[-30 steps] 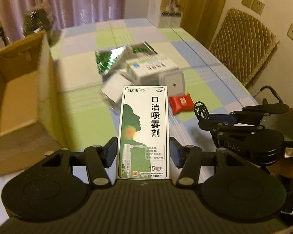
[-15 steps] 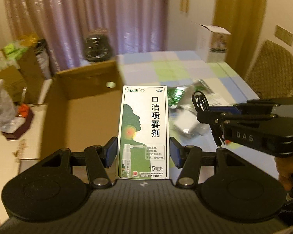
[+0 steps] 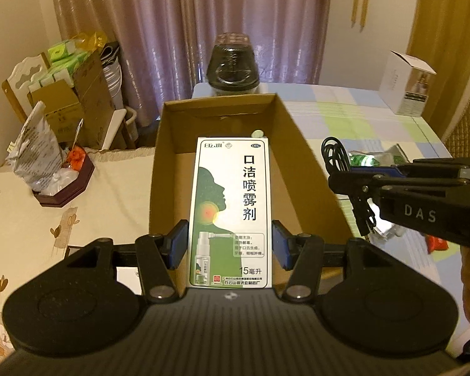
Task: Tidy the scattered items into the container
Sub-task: 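Carry the spray box and cable to the cardboard box and release both, then return both tools to the remaining items on the table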
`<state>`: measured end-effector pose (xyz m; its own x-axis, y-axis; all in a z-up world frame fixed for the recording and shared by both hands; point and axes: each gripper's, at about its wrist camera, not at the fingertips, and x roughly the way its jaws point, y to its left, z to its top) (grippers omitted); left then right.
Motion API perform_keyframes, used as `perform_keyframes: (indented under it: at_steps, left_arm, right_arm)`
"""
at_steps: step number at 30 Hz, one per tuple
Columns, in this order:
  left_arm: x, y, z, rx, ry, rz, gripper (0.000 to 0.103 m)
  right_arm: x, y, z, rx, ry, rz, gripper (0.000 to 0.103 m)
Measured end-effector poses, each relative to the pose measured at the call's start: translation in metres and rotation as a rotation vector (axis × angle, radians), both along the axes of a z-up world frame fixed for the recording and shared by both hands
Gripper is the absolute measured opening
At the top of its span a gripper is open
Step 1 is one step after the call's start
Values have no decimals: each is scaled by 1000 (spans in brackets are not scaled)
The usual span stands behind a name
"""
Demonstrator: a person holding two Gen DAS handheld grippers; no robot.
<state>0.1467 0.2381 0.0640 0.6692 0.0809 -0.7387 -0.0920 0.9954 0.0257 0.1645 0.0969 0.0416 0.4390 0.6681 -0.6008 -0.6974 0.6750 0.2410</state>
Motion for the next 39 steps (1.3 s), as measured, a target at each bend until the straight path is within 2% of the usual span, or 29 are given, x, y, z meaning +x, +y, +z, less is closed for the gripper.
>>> perform_keyframes:
  at_steps: [4,5,7,10,15,20,21,22,23,24,32,39]
  left_arm:
    - [7,9,-10,-24,0,14,50]
    - [8,10,-11,-26,-2,17,55]
    - [8,12,-13,-21,-4,23,59]
    - [5,12,-16,-1,-5,27,59]
    - [-2,16,-16,-14,-10,40,59]
    - [-7,20,-12,-18,-15,50,59]
    - [-8,21,-11,-19,-17,50,59]
    - [-8,21,-11,-18,-18,51,59]
    - [-9,21,-10,-17,-21,54,59]
    - [-10,21,-10,-17,-22,55,59]
    - [-22,20,-12,-28,-17,78,61]
    - [-28,11,-12,-31,-14,71,64]
  right_arm:
    - [7,9,-10,-3,13,0,18]
    - [8,10,-12,-4,14,-2,18]
    - [10,11,-15,-6,19,-3,18]
    - [12,12,-19,-9,28,0,18]
    - [13,14,-22,-12,37,7,18]
    - [10,15,-21,-8,7,20,19]
    - [10,15,-21,-4,3,24,26]
    - [10,14,-21,-4,-5,19,61]
    - [10,11,-20,5,-13,7,83]
    - [9,8,-19,26,-21,5,89]
    - [6,-3,-8,28,-59,-1,89]
    - [5,-39,-6,24,-60,-62,89]
